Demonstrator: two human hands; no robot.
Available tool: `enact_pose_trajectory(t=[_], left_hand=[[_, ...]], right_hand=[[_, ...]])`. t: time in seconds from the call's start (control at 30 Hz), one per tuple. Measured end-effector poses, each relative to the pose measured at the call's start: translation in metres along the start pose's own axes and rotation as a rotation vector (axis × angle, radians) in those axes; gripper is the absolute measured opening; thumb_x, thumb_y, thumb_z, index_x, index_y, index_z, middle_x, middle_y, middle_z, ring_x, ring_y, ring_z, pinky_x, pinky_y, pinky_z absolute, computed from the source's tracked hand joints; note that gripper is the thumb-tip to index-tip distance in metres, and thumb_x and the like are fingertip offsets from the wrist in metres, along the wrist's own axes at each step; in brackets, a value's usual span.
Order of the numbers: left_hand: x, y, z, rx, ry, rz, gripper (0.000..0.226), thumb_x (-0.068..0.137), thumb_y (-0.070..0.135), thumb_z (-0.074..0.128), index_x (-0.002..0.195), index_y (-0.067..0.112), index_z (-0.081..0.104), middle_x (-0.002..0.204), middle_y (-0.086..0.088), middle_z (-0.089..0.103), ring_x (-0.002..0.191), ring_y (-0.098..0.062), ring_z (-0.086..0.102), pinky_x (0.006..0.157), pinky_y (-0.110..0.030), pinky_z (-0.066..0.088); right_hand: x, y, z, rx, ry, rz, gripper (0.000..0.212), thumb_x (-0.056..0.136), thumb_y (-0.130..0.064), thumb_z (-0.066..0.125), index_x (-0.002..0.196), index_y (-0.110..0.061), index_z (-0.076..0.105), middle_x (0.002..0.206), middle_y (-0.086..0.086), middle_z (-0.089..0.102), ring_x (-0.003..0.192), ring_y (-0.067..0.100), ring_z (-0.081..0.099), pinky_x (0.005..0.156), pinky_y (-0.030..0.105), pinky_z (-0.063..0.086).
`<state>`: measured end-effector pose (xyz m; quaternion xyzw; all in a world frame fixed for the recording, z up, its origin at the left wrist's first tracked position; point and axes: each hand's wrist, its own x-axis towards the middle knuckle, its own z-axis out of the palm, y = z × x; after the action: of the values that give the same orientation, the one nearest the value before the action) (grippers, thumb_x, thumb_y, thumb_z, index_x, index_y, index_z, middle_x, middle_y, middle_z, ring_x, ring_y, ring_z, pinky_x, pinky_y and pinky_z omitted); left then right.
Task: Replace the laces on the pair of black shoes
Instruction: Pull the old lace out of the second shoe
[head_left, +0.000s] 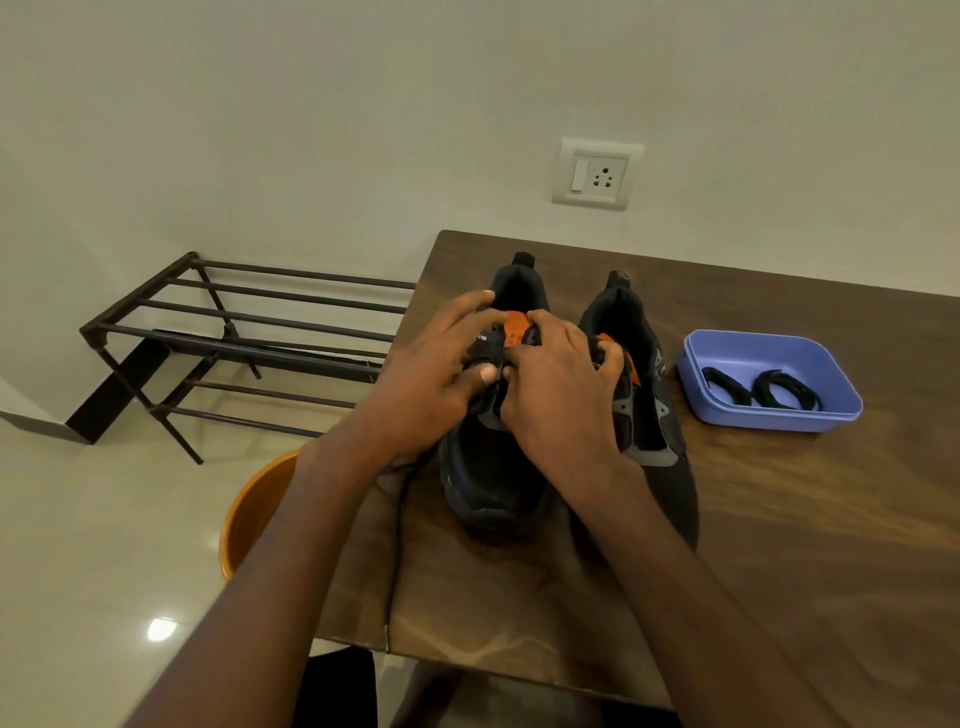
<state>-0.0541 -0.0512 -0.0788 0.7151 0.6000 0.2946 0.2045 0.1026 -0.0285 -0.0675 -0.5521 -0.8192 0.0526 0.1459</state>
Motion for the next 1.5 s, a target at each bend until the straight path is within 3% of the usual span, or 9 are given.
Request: enact_pose_trajectory(t=[0.23,0.37,0.53,0.67,0.8,0.93,1.13,1.3,1.5], left_hand=[[0.001,-0.011,0.008,0.046,-0.12,-0.011,0.096,0.079,0.037,0.087,0.157,0.036,0.031,0.166,0.02,0.015,0.15,-0.011,0.027,0.12,-0.035,0.033],[0.001,-0.009,0.01,-0.03,-0.116,-0.096,0.092,0.075,0.036,0.09,0.148,0.048,0.034,0.156,0.019,0.02,0.139,-0.015,0.038,0.112,-0.04,0.046],[0.002,-0.005,0.011,0.066,-0.199,-0.011,0.103,0.084,0.027,0.084,0.16,0.05,0.017,0.165,0.03,-0.017,0.152,-0.013,0.016,0.115,-0.037,0.035],[0.003,-0.011,0.011,0.05,-0.175,0.003,0.096,0.082,0.036,0.085,0.158,0.041,0.027,0.167,0.026,0.0,0.153,-0.018,0.024,0.12,-0.047,0.039],[0.003,-0.013,0.011,-0.014,-0.086,0.012,0.089,0.072,0.046,0.09,0.146,0.039,0.042,0.161,0.023,0.014,0.145,-0.016,0.035,0.116,-0.044,0.044],[0.003,-0.015,0.014,-0.036,-0.064,0.008,0.104,0.072,0.042,0.091,0.156,0.037,0.031,0.159,0.023,0.014,0.143,-0.014,0.035,0.116,-0.036,0.043],[0.004,-0.017,0.015,-0.051,-0.047,0.012,0.105,0.071,0.04,0.093,0.155,0.039,0.03,0.159,0.022,0.015,0.14,-0.009,0.034,0.11,-0.026,0.04],[0.004,-0.015,0.014,-0.117,-0.054,-0.016,0.101,0.069,0.036,0.094,0.15,0.039,0.035,0.155,0.025,0.016,0.135,-0.006,0.035,0.11,-0.03,0.045],[0.005,-0.011,0.016,-0.099,-0.042,-0.003,0.101,0.071,0.036,0.093,0.151,0.038,0.032,0.157,0.022,0.015,0.132,-0.002,0.031,0.099,-0.015,0.037]], right_hand=[[0.002,0.015,0.009,0.225,0.187,-0.051,0.013,0.092,-0.018,0.067,0.097,-0.022,0.079,0.144,-0.001,0.054,0.12,0.017,0.057,0.108,0.049,0.037],[-0.004,0.03,0.012,0.308,0.337,-0.006,0.007,0.086,-0.017,0.075,0.088,-0.022,0.079,0.131,-0.008,0.059,0.106,0.009,0.058,0.104,0.045,0.045],[-0.005,0.033,0.016,0.42,0.304,-0.084,0.004,0.091,-0.014,0.073,0.093,-0.017,0.075,0.13,-0.01,0.056,0.104,0.002,0.058,0.097,0.042,0.054],[-0.004,0.029,0.015,0.432,0.334,-0.025,0.005,0.093,-0.014,0.069,0.091,-0.017,0.072,0.127,-0.008,0.057,0.098,-0.003,0.051,0.095,0.034,0.053],[-0.011,0.03,0.014,0.307,0.433,0.035,0.008,0.091,-0.016,0.068,0.098,-0.015,0.072,0.135,0.004,0.054,0.12,0.016,0.053,0.103,0.045,0.051],[-0.009,0.023,0.011,0.125,0.332,-0.089,0.025,0.091,-0.019,0.069,0.115,-0.019,0.073,0.158,0.003,0.042,0.149,0.027,0.033,0.116,0.055,0.035],[0.001,0.023,0.014,0.058,0.215,-0.131,0.013,0.088,-0.026,0.076,0.1,-0.025,0.079,0.154,-0.004,0.048,0.144,0.024,0.039,0.113,0.055,0.031],[-0.006,0.04,0.01,0.256,0.58,0.095,0.009,0.085,-0.009,0.076,0.09,-0.016,0.078,0.118,0.003,0.06,0.107,0.023,0.058,0.092,0.053,0.049],[-0.006,0.026,0.003,0.115,0.436,-0.064,0.037,0.088,-0.013,0.065,0.124,-0.021,0.067,0.156,0.007,0.04,0.147,0.031,0.035,0.108,0.061,0.037]])
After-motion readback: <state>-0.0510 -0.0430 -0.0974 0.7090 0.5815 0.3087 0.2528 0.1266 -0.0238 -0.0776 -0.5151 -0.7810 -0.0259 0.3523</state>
